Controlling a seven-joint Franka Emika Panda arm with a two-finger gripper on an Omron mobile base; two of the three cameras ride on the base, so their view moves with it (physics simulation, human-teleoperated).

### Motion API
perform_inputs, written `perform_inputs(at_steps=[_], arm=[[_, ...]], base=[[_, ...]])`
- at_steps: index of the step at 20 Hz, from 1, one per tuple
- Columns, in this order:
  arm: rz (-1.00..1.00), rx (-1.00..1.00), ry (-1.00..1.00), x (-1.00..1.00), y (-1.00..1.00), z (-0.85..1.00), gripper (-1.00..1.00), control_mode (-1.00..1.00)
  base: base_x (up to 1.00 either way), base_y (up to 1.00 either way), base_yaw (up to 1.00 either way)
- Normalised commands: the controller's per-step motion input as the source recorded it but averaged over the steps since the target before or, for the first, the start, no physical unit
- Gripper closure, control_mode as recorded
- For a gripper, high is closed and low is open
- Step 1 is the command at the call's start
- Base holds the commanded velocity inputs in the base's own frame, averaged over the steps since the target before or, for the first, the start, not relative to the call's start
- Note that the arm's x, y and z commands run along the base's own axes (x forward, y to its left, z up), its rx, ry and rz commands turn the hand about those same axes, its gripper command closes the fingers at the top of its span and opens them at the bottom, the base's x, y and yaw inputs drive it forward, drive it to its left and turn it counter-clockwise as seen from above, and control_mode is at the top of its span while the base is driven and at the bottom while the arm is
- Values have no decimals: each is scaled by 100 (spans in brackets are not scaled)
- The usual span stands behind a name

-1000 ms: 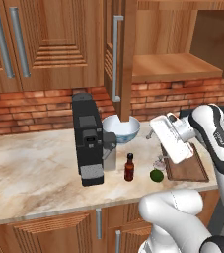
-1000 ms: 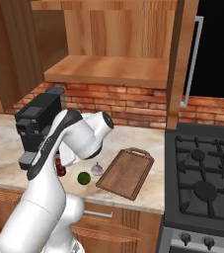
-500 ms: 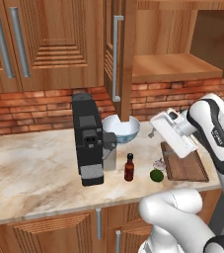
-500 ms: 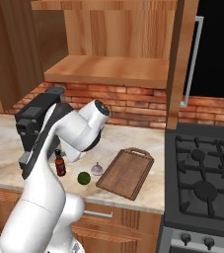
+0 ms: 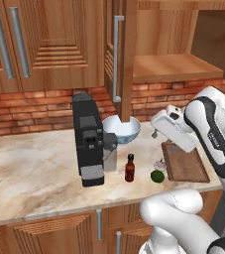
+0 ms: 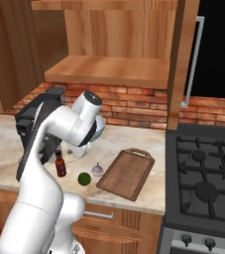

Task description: Open the cabinet. Place the bowl and condiment on the counter. Then place the lime and garlic on the cutting board.

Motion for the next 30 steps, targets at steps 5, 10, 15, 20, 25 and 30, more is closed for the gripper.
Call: perform_inputs(at_steps=[5,10,15,20,25,30], arm=[[10,-18,-19,-1,-8,0,-100,-100],[10,-17,-19,0,-10,0,-100,-100],[9,-15,-13,1,-15,0,-100,-100],[5,-11,-3,1,-14,-1,-100,-100],[0,-9,2,5,-5,3,-100,-100],[-2,-8,19,17,-4,1,-100,-100]], base=[[0,0,0],[0,0,0],[0,0,0],[0,0,0],[0,0,0],[0,0,0]])
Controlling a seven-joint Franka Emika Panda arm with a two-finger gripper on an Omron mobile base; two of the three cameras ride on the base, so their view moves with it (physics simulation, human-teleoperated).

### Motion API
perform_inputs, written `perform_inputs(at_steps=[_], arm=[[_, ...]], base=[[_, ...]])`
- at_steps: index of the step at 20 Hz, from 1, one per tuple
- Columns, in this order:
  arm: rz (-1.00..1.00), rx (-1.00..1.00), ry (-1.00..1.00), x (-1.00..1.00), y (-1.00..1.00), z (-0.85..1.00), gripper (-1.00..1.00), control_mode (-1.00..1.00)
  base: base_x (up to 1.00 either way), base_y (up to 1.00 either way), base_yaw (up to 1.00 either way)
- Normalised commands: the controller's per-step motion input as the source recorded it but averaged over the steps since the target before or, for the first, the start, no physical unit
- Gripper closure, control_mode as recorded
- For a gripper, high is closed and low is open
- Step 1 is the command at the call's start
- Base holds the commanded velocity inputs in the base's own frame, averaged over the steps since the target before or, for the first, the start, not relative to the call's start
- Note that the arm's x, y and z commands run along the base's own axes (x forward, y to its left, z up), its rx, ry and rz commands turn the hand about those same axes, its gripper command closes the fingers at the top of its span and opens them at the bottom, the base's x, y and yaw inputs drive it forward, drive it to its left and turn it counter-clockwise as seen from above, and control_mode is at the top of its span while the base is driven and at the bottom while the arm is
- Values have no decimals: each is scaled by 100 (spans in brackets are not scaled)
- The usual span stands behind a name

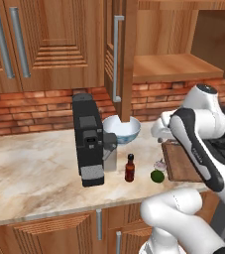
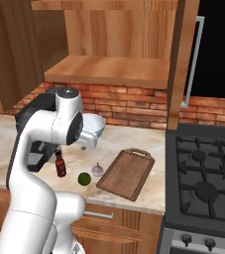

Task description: Open the cabinet. Place the bowl and condiment on the counter. Then place the lime and garlic on the cutting board.

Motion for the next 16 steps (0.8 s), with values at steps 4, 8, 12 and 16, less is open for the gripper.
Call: perform_inputs(at_steps=[4,8,12,16], arm=[[-1,-13,18,16,-2,-1,-100,-100],[-2,-13,3,-2,0,-17,-100,-100],[-1,-15,0,-5,0,-13,-100,-100],[-1,-12,4,1,-1,-11,-100,-100]], base=[[0,0,0],[0,0,0],[0,0,0],[0,0,0]])
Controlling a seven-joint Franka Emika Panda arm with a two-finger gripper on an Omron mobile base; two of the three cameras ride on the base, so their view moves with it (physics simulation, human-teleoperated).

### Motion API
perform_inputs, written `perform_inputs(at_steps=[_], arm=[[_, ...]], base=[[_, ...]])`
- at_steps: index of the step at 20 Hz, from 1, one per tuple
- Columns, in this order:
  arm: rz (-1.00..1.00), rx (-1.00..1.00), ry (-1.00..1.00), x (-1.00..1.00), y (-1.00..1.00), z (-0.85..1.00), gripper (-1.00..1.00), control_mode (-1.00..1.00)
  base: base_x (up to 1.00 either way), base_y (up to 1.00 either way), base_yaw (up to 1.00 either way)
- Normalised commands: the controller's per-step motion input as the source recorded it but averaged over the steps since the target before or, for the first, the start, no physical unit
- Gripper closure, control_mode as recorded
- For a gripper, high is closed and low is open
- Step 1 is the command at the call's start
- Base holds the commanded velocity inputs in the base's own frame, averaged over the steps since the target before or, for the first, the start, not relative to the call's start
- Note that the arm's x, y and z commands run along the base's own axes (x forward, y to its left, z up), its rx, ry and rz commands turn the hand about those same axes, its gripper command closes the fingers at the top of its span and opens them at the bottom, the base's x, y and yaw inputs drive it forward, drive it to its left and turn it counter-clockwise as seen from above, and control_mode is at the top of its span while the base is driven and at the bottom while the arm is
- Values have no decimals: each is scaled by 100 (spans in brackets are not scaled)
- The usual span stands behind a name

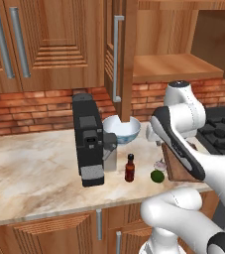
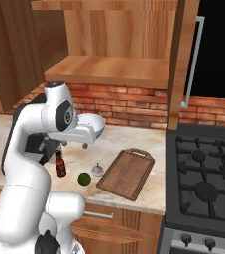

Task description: Open the cabinet. Place the bowl and condiment on the counter. Then place the lime and garlic on the cutting board.

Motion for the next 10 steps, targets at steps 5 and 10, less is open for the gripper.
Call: perform_inputs(at_steps=[5,10], arm=[[0,-4,2,7,-7,-16,-100,-100],[1,0,0,5,-10,-19,-100,-100]], base=[[0,0,0],[0,0,0]])
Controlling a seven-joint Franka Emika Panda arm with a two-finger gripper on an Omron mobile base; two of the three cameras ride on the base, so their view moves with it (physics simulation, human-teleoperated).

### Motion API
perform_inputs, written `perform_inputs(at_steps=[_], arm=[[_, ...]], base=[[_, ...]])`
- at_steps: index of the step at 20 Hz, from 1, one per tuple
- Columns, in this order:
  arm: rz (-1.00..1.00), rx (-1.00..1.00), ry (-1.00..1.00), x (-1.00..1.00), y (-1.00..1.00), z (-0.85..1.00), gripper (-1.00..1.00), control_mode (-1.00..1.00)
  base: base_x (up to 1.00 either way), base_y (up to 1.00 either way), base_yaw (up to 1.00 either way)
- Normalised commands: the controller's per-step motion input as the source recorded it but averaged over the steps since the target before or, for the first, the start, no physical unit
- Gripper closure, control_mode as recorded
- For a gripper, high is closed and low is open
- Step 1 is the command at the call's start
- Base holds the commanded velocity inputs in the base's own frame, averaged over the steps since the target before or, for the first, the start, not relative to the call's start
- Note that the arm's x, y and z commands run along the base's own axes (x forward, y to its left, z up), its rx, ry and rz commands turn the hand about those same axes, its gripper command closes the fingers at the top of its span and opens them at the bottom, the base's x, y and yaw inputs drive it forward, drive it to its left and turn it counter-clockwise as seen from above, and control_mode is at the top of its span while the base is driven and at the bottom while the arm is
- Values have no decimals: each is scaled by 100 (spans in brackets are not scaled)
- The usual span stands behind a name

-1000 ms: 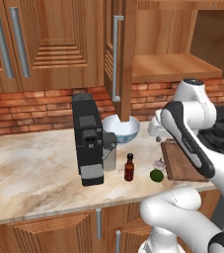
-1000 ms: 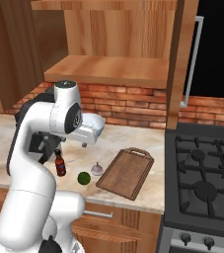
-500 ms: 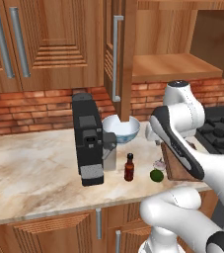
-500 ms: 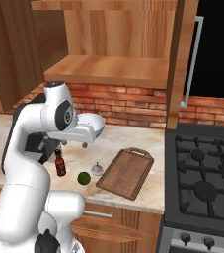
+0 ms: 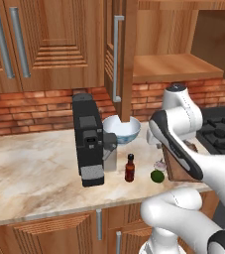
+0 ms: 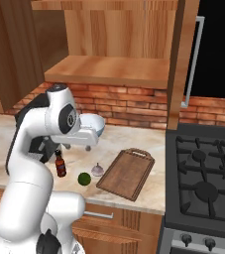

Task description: Open the cabinet. Place the bowl and condiment on the counter. Then place the lime and garlic on the cutting board.

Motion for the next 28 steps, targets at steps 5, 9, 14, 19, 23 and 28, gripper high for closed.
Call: perform_inputs(at_steps=[5,9,14,19,23,28], arm=[[6,0,1,0,0,-15,-100,-100],[6,0,4,-1,0,-18,-100,-100],[5,1,3,-5,0,-19,-100,-100],[3,3,2,-7,-2,-23,-100,-100],[1,5,1,-8,-3,-26,-100,-100],[0,4,0,-7,-1,-29,-100,-100]], base=[[0,0,0],[0,0,0],[0,0,0],[0,0,0],[0,0,0],[0,0,0]])
